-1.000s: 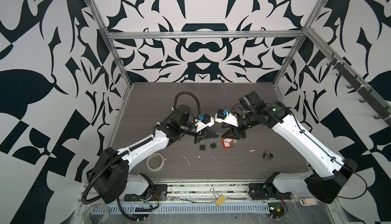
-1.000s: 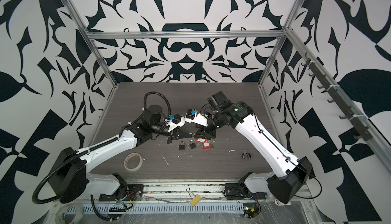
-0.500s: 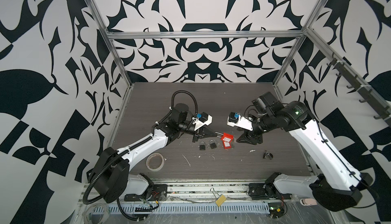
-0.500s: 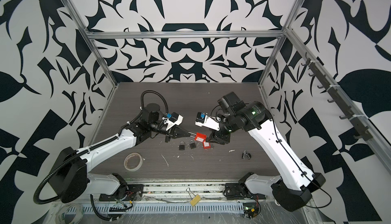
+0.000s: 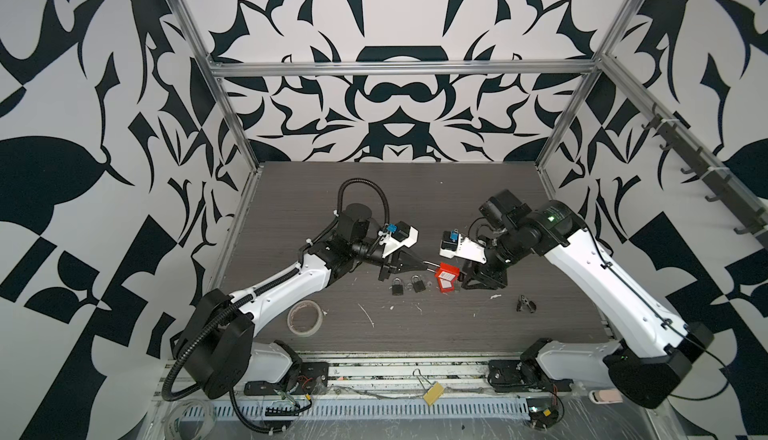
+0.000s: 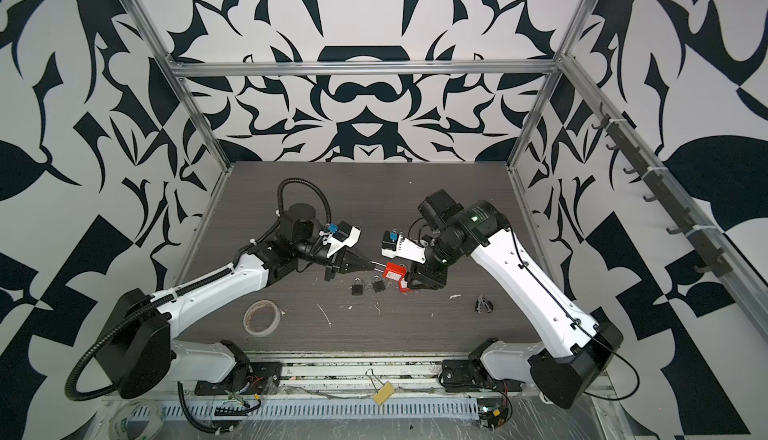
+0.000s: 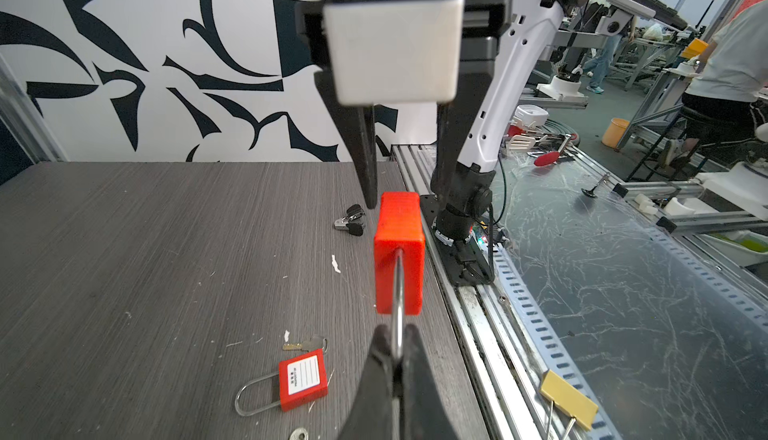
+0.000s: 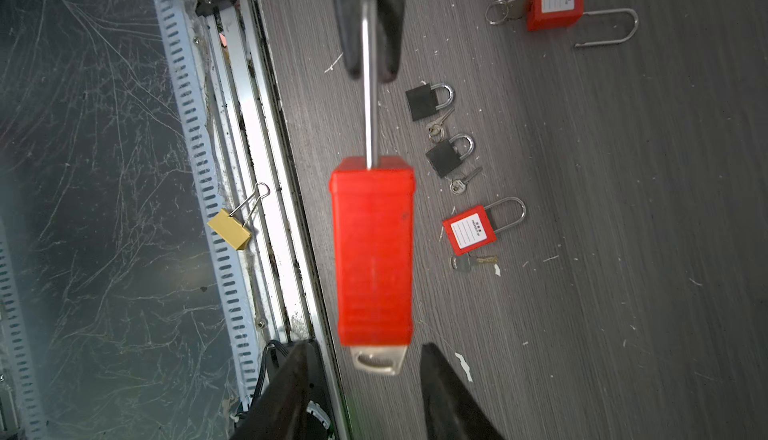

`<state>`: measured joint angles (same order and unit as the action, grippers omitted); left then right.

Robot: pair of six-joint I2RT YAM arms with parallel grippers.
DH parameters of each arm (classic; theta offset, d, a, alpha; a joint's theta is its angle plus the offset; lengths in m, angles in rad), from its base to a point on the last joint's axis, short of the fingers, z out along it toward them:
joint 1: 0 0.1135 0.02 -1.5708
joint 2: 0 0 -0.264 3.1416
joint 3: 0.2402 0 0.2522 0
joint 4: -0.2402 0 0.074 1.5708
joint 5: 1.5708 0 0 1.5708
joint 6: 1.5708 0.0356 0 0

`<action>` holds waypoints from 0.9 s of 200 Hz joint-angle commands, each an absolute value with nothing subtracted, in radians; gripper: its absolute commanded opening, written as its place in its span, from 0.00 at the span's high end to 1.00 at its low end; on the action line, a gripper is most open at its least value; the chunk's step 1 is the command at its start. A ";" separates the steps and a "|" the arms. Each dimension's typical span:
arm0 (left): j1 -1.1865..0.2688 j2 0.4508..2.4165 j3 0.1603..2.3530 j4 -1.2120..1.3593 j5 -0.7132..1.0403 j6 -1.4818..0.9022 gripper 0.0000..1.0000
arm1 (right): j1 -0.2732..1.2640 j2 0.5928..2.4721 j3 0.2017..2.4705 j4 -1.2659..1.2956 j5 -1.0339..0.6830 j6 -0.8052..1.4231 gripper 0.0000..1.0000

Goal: Lock with the key

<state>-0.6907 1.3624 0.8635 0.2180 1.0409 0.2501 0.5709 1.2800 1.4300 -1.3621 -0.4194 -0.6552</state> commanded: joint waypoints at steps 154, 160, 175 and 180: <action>-0.704 1.325 0.881 0.240 1.028 0.218 1.00 | 0.575 1.081 1.300 -1.192 -0.309 -0.744 0.53; -0.704 1.325 0.881 0.240 1.030 0.219 1.00 | 0.576 1.084 1.302 -1.196 -0.317 -0.742 0.53; -0.704 1.324 0.882 0.236 1.031 0.218 1.00 | 0.576 1.093 1.304 -1.188 -0.347 -0.737 0.57; -0.704 1.325 0.883 0.234 1.031 0.218 1.00 | 0.575 1.096 1.304 -1.181 -0.355 -0.735 0.58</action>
<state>-0.7010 1.3552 0.8639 0.2199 1.0130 0.2245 0.5720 1.0821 1.2701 -1.1519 -0.3035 -0.7238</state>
